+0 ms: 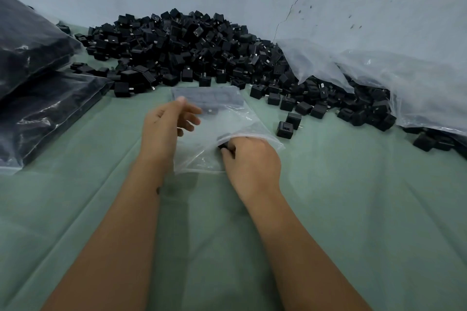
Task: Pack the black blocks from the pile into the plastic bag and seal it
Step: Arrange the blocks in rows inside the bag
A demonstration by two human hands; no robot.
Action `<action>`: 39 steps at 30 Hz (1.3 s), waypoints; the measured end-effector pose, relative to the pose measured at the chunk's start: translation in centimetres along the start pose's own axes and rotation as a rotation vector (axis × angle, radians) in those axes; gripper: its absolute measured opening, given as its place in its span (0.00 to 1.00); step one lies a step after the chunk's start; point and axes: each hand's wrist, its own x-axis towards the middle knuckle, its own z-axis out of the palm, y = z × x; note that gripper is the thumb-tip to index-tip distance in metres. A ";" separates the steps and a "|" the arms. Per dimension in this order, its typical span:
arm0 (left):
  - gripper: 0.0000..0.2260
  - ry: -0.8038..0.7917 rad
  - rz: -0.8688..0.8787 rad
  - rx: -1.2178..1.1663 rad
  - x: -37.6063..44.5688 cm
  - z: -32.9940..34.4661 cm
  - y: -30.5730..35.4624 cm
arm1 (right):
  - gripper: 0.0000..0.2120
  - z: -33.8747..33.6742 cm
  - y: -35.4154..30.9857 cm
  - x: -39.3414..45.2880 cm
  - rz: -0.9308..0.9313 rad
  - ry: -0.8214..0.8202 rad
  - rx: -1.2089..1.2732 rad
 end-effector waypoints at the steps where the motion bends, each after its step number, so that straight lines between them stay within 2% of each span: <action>1: 0.17 0.076 -0.024 -0.015 0.1 0.0 0.0 | 0.08 0.0 0.0 0.1 0.005 -0.021 0.036; 3: 0.17 0.172 -0.072 -0.041 0.4 0.0 -0.2 | 0.08 0.0 -0.1 0.2 -0.002 -0.037 0.107; 6: 0.17 0.261 -0.112 -0.046 0.7 -0.1 -0.5 | 0.10 0.1 0.0 0.2 -0.027 -0.044 0.045; 12: 0.12 0.364 -0.145 -0.021 1.4 0.1 -1.0 | 0.14 0.2 -0.1 0.4 -0.053 -0.122 -0.022; 15: 0.11 0.368 -0.146 0.024 1.7 0.2 -1.6 | 0.15 0.1 -0.4 0.6 -0.054 -0.132 -0.026; 18: 0.11 0.379 -0.148 0.050 2.0 0.2 -2.0 | 0.11 -0.2 -0.7 1.3 -0.012 -0.208 -0.084; 22: 0.11 0.371 -0.140 0.080 2.2 0.3 -2.3 | 0.04 0.3 -1.4 3.4 0.126 -0.231 -0.078; 26: 0.11 0.368 -0.122 0.092 2.1 0.4 -2.5 | 0.07 1.4 -1.8 5.4 0.258 -0.223 -0.048; 30: 0.11 0.362 -0.144 0.092 2.2 0.4 -2.5 | 0.10 2.3 -1.9 6.7 0.067 -0.302 -0.183; 35: 0.09 0.379 -0.144 0.146 2.0 0.4 -2.6 | 0.20 2.4 -1.6 7.6 0.044 -0.378 -0.168; 39: 0.07 0.317 -0.122 0.176 1.8 0.3 -2.5 | 0.10 0.8 -2.0 4.9 0.022 -0.298 -0.110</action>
